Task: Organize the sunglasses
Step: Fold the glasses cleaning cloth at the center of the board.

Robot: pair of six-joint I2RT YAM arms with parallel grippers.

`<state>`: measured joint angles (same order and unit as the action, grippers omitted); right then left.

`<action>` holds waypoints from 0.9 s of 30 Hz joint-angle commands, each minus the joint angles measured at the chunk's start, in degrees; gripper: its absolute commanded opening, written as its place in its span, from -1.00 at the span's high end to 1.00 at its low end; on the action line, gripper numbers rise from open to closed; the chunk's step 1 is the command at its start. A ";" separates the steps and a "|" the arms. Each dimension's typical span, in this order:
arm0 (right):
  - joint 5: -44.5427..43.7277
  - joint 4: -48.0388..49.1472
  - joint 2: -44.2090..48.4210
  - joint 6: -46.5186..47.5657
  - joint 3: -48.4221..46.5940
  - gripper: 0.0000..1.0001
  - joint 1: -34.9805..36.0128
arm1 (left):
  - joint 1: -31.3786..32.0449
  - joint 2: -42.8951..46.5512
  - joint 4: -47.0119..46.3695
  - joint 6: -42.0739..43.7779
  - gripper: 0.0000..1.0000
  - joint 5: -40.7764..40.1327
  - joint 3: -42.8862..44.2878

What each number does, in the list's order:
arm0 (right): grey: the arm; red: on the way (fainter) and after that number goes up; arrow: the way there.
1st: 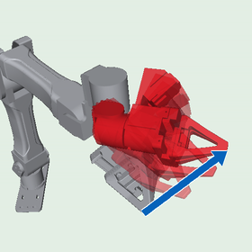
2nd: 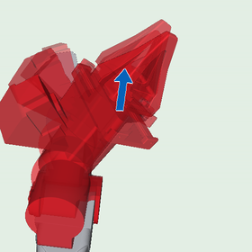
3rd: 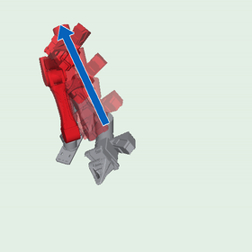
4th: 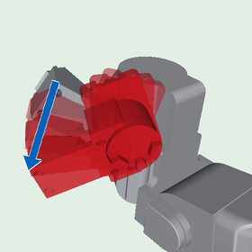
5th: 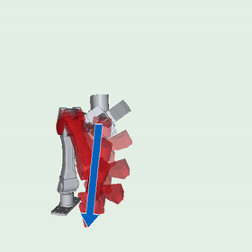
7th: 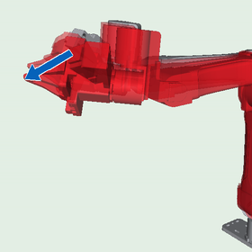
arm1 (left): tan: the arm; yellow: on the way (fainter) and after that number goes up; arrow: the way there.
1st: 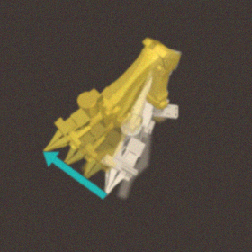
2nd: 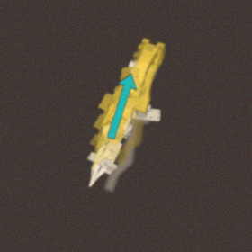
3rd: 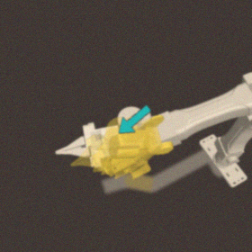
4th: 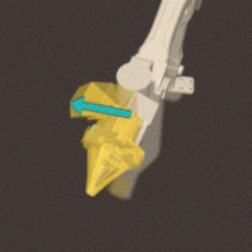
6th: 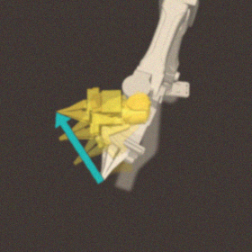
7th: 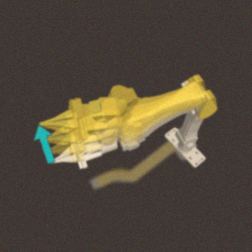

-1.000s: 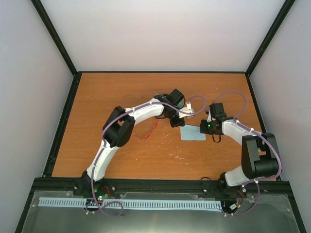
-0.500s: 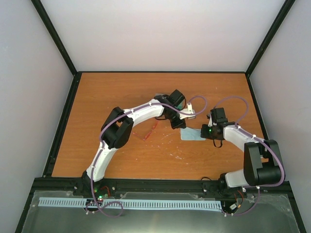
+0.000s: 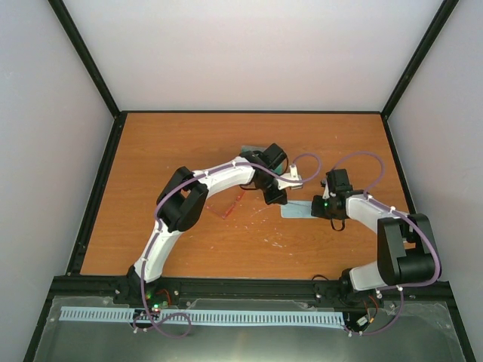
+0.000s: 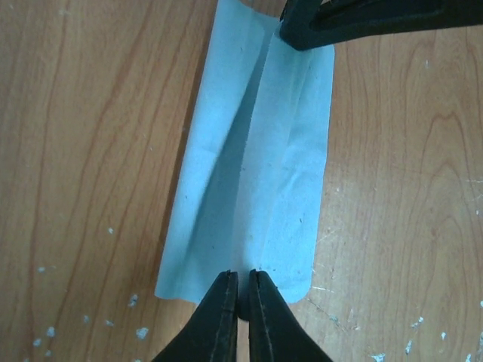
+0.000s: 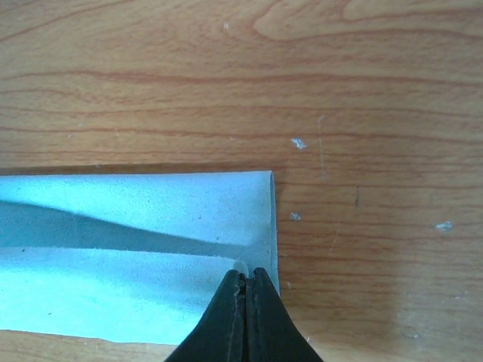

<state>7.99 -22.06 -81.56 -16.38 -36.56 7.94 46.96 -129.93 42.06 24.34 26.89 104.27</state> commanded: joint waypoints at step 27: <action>2.27 -0.99 4.92 -3.28 -6.96 0.61 -0.17 | -4.74 3.75 -4.56 1.07 0.75 -5.71 -1.96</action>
<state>8.99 -24.05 -73.65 -18.98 -40.58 7.94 43.99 -124.14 37.52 22.74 22.70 98.39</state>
